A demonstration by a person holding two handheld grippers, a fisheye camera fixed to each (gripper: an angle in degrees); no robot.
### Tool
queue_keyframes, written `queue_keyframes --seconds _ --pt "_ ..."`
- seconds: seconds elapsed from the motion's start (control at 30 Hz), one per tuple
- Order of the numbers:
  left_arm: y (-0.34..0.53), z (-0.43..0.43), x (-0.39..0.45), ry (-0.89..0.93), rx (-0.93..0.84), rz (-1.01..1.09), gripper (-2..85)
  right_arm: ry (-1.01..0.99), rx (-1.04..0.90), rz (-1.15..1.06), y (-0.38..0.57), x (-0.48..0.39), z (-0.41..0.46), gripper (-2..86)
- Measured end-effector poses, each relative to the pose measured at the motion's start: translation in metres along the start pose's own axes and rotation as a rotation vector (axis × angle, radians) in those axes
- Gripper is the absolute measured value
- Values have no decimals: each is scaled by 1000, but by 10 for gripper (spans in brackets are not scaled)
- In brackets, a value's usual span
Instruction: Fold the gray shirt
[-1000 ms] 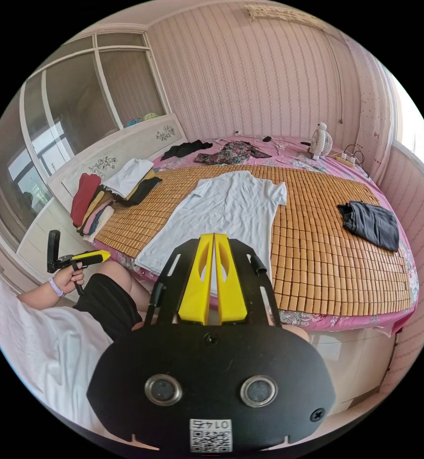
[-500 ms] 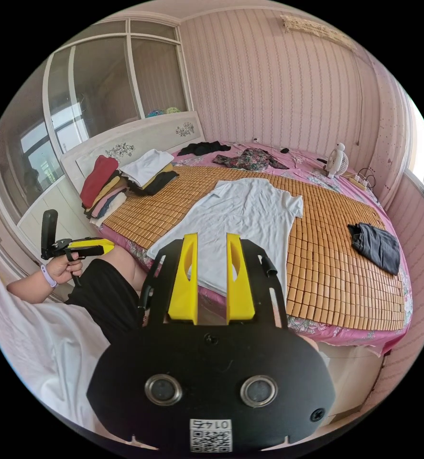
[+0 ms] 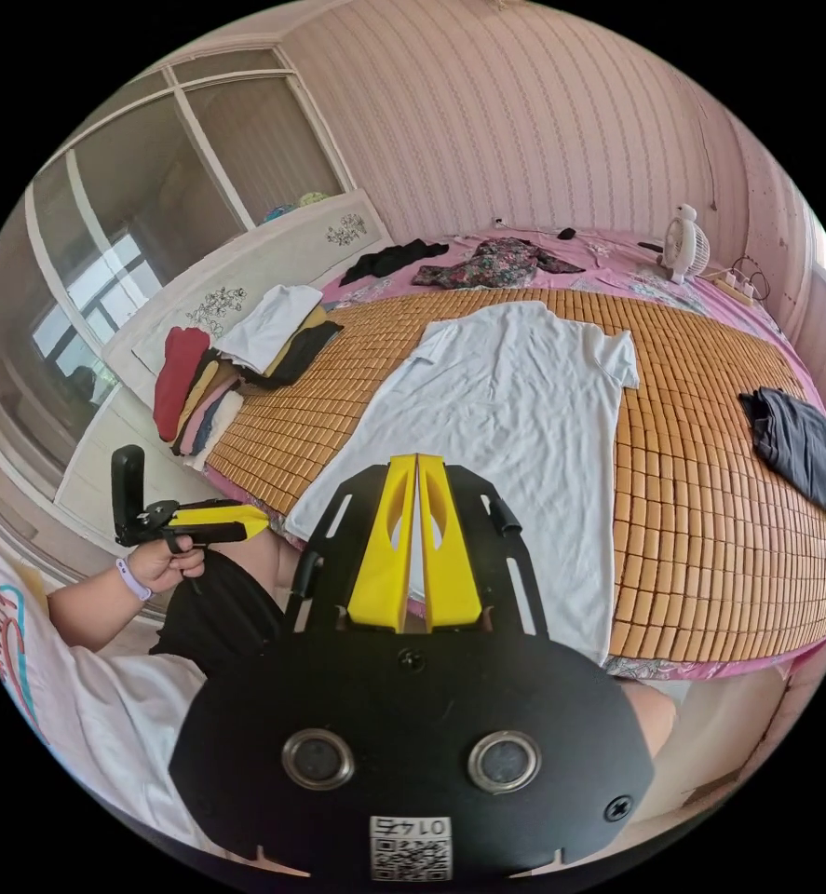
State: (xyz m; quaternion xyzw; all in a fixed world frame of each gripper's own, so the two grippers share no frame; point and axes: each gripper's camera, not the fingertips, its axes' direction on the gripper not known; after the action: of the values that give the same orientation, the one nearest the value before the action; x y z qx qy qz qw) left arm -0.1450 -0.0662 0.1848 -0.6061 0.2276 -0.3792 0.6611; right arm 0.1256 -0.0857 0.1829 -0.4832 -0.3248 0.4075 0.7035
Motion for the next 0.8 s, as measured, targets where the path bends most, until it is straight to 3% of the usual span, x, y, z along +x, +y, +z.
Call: queue_keyframes --seconds 0.2,0.4,0.6,0.8 --pt "-42 46 -20 56 -18 68 -4 -53 -96 -31 -30 42 64 7" --pt "-74 95 -56 78 -54 100 4 -59 -55 -149 -56 71 122 40" --pt "-129 132 -108 -27 16 97 28 44 72 -366 -83 81 184 108" --pt "-200 173 -154 -197 68 106 60 -25 -31 -377 -138 120 270 169"
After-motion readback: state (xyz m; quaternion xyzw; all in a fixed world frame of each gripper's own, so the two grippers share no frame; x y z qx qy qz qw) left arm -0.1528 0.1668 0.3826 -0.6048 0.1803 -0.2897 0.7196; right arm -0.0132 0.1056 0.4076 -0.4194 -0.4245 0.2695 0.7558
